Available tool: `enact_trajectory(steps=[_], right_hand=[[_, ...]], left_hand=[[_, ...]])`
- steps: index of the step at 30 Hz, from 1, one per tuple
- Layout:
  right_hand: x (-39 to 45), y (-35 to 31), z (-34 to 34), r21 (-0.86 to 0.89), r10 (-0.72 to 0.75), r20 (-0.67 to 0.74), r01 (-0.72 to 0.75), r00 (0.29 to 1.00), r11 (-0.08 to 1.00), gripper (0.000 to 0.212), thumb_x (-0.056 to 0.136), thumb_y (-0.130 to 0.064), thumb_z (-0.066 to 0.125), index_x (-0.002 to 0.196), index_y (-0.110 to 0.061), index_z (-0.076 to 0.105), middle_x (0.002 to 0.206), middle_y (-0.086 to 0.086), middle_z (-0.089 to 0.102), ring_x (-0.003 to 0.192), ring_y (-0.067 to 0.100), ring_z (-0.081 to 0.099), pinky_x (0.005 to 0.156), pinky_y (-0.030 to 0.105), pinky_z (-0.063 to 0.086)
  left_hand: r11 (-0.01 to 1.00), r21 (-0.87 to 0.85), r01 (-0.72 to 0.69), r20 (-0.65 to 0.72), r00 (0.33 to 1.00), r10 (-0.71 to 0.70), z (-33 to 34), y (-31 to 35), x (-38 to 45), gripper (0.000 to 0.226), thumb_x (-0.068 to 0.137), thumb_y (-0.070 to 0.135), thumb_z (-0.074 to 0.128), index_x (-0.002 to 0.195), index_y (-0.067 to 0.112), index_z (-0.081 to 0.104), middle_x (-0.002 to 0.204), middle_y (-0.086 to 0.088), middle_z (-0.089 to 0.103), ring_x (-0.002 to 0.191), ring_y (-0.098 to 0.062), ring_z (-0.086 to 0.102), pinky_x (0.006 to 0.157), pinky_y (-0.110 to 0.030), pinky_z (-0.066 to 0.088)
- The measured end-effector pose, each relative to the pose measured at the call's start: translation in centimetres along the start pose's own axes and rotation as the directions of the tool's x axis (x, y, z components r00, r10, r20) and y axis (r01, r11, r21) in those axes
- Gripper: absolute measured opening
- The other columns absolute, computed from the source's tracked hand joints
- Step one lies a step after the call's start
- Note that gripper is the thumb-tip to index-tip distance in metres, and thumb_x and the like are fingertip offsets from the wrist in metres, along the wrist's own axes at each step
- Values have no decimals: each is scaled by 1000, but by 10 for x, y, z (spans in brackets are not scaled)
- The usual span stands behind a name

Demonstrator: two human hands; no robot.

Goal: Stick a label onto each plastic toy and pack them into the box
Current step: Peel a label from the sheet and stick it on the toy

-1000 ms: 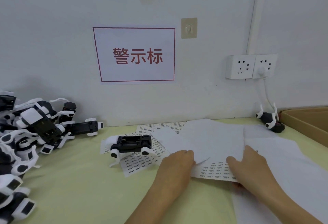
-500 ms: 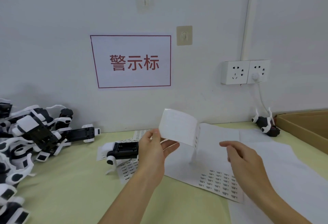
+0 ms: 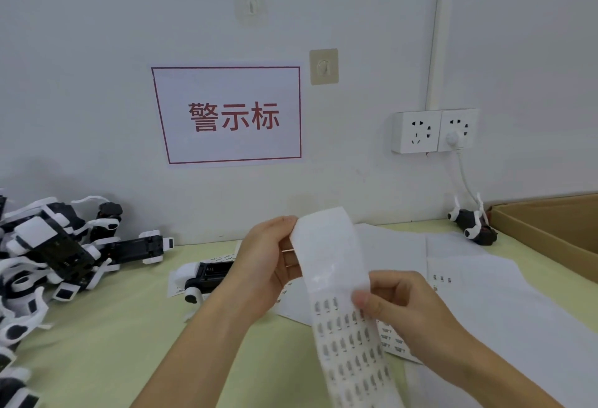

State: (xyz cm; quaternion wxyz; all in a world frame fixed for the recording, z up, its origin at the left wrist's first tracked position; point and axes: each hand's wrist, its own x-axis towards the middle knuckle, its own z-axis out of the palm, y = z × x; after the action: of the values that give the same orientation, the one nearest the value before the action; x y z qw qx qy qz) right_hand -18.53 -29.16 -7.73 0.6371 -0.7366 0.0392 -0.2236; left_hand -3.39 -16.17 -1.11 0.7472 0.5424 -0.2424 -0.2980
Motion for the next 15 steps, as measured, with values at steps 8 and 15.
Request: enact_trajectory(steps=[8,15], right_hand=[[3,4,15,200,110,-499,-10,859,980,17,82,-33,71,81,-17,78,86,10,77,80,28,75,72,41,58],[4,1,13,519,216,-512,99,831,849,7,70,-10,74,77,-8,77,96,18,76,83,27,75,62,28,58]], left_hand=[[824,558,100,268,918,-293,-16,-10,5,32,85,45,72,97,16,76,97,-4,77,86,-22,74,76,-33,58],[886,463,-8,52,998,-19,-14,-14,8,22,77,21,84,94,11,74,88,-5,78,79,-18,76,63,-25,58]])
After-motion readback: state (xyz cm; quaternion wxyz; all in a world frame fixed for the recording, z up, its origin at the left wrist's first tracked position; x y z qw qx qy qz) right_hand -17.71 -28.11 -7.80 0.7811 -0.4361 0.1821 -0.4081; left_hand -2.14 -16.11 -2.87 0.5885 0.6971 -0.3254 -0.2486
